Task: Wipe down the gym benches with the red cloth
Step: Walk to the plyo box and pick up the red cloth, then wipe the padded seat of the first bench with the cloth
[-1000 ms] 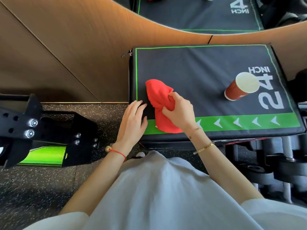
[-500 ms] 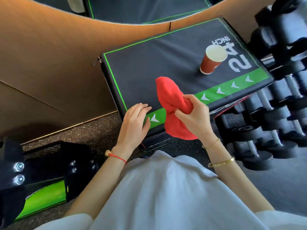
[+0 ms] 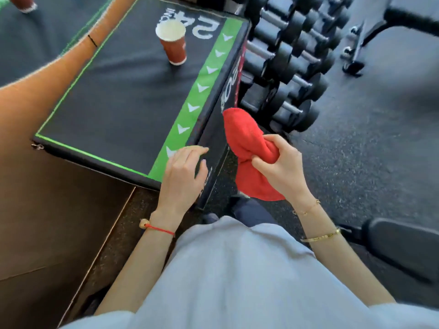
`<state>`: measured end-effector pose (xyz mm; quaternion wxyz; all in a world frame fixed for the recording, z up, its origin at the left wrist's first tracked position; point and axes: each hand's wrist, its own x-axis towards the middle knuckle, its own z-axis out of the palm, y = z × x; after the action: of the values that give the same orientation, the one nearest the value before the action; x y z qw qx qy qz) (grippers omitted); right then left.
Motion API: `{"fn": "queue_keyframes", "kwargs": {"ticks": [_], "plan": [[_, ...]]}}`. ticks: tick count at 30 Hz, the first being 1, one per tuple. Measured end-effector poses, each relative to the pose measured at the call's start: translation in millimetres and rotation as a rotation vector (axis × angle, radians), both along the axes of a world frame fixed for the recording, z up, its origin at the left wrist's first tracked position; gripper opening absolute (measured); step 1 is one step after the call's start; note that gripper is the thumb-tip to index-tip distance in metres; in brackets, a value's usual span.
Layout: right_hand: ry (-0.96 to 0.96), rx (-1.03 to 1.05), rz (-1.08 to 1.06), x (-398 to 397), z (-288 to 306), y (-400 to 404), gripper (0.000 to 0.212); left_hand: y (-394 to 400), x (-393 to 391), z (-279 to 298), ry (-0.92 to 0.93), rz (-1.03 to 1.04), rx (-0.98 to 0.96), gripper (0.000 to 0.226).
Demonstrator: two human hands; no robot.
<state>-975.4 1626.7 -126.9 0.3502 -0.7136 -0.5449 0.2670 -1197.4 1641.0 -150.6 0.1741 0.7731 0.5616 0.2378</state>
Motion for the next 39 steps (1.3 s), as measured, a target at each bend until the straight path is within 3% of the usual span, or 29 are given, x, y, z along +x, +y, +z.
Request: {"fn": "queue_keyframes", "kwargs": {"ticks": [17,28,39], "plan": [[0.015,0.026,-0.591,152.1,-5.9,-234.0,0.037,-110.3,197.3,10.1,-0.039,-0.603,0.032,0.027],[0.01,-0.043,-0.717,293.3,-6.5,-390.6,0.039,-247.2,348.5,0.1,-0.083,-0.694,-0.003,0.026],[0.043,-0.1,-0.828,398.7,-30.7,-446.7,0.039,-288.8,447.7,-11.7,0.012,-0.753,-0.032,0.029]]}}
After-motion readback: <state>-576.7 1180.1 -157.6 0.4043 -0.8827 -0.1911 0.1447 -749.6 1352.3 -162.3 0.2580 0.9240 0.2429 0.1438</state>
